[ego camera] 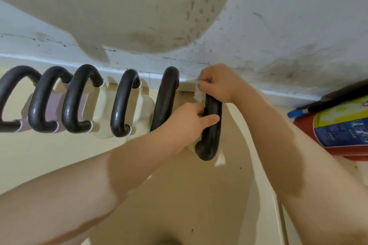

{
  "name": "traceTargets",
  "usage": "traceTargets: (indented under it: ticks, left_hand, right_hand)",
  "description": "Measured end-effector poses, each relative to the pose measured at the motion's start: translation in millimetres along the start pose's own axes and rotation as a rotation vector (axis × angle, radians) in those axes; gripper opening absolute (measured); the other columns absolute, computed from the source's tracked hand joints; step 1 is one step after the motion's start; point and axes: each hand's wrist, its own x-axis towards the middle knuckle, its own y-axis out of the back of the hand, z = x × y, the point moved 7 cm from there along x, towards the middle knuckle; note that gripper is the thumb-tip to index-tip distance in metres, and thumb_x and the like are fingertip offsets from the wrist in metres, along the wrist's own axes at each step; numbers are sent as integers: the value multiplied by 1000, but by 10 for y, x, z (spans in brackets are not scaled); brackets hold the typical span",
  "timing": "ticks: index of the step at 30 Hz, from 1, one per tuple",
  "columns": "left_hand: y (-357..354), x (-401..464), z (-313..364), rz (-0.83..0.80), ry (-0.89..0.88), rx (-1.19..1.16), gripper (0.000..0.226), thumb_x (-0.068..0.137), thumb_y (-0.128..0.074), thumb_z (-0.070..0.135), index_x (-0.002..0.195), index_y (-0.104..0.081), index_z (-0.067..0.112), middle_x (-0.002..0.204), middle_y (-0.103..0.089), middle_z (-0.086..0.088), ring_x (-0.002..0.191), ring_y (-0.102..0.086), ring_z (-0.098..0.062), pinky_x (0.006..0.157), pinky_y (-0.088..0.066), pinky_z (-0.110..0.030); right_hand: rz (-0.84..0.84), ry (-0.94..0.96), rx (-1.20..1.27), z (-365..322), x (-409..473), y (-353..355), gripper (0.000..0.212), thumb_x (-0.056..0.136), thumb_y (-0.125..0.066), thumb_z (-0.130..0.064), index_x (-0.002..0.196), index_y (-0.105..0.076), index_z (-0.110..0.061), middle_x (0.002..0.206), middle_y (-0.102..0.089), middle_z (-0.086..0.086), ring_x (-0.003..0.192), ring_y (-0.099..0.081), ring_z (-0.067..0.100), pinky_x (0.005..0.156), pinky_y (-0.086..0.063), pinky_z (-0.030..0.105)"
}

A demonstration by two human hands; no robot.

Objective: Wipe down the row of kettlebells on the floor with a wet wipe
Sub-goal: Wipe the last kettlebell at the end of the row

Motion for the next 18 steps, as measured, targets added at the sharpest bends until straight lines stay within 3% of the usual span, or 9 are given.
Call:
traceTargets:
  ticks: [2, 4, 6, 8, 13, 15, 18]
  left_hand:
    - [-6, -2, 9, -1, -18, 8, 29, 89, -54, 30, 103, -64, 6, 101, -68, -20, 85, -63, -25, 75, -49, -35]
    - [-16, -17, 15, 6, -42, 17, 29, 90, -53, 31, 104, -63, 8, 96, -69, -15, 84, -63, -22, 74, -50, -32]
    - [-17, -30, 31, 19, -61, 44, 28, 91, -51, 33, 104, -63, 11, 93, -69, -10, 80, -62, -17, 70, -49, -27]
    - [-12, -36, 29, 22, -62, 43, 28, 91, -51, 33, 105, -63, 13, 94, -69, -9, 81, -62, -16, 70, -49, -27]
    - [-20, -31, 24, 1, -39, 5, 28, 91, -52, 31, 106, -64, 11, 92, -69, -10, 85, -64, -24, 76, -50, -34]
    - [-33, -22, -2, 10, -25, -23, 27, 90, -53, 31, 105, -65, 12, 89, -68, -6, 84, -63, -21, 78, -50, -34]
    - [-47, -24, -61, 23, 31, -155, 20, 88, -57, 30, 99, -67, 15, 84, -68, -4, 78, -63, -20, 74, -51, -34]
  right_hand:
    - [67, -14, 93, -22, -91, -13, 30, 78, -45, -17, 51, -33, -9, 55, -36, 7, 57, -35, 21, 59, -32, 29]
    - [172, -139, 395, 103, -148, -2, 31, 86, -48, -14, 56, -41, -7, 59, -37, 8, 59, -38, 21, 61, -32, 27]
    - [294, -345, 796, 245, -198, -28, 23, 89, -49, -18, 71, -54, -6, 71, -45, 14, 68, -44, 24, 67, -38, 34]
    - [334, -524, 1019, 355, -229, -126, 25, 89, -47, -27, 79, -59, -7, 79, -53, 16, 76, -50, 27, 73, -42, 40]
    - [240, -777, 916, 427, -412, -252, 37, 92, -45, -42, 95, -60, -9, 103, -66, 13, 97, -63, 27, 97, -48, 42]
    - [242, -767, 852, 365, -440, -219, 36, 93, -47, -35, 105, -58, -4, 91, -63, 10, 85, -61, 24, 89, -50, 37]
    - [268, -744, 841, 303, -414, -89, 28, 95, -49, -30, 89, -57, -4, 81, -61, 10, 70, -59, 22, 68, -53, 26]
